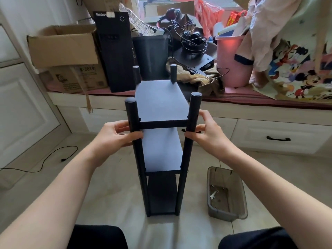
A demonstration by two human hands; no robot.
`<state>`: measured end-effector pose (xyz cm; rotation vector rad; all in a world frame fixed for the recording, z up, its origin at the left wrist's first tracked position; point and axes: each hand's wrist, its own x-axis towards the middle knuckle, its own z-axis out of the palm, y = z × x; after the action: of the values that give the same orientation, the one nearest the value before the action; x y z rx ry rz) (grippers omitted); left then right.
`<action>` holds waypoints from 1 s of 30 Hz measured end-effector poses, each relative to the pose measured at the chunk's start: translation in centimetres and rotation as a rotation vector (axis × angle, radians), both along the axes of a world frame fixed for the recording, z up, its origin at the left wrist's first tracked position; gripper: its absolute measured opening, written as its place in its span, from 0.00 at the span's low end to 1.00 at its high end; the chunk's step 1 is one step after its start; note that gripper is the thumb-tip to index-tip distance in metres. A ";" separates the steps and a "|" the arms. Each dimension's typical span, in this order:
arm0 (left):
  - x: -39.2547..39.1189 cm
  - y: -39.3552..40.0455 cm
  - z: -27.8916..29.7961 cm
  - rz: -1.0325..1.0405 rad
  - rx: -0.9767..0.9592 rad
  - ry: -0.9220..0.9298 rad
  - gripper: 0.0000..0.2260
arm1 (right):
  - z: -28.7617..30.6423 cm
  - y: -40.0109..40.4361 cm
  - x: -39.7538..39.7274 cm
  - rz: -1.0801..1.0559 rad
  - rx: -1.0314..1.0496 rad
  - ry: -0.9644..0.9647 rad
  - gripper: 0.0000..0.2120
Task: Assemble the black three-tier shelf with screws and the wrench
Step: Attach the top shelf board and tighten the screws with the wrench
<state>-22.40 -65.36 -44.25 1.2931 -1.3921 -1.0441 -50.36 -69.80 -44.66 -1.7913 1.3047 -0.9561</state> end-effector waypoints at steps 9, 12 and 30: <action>-1.2 1.4 -1.8 0.672 0.132 0.055 0.22 | 0.1 1.7 2.4 0.124 -0.065 0.062 0.25; -3.6 2.2 -2.0 0.567 0.325 0.327 0.20 | 0.2 2.0 2.9 0.130 -0.076 0.086 0.25; -12.5 -0.8 -0.5 0.234 0.074 0.757 0.19 | 4.2 -0.1 4.8 -0.104 0.508 -0.555 0.29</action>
<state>-34.95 -66.13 -44.79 0.9259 -0.6208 -1.2484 -45.57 -69.94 -40.42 -0.9883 1.1482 -0.9756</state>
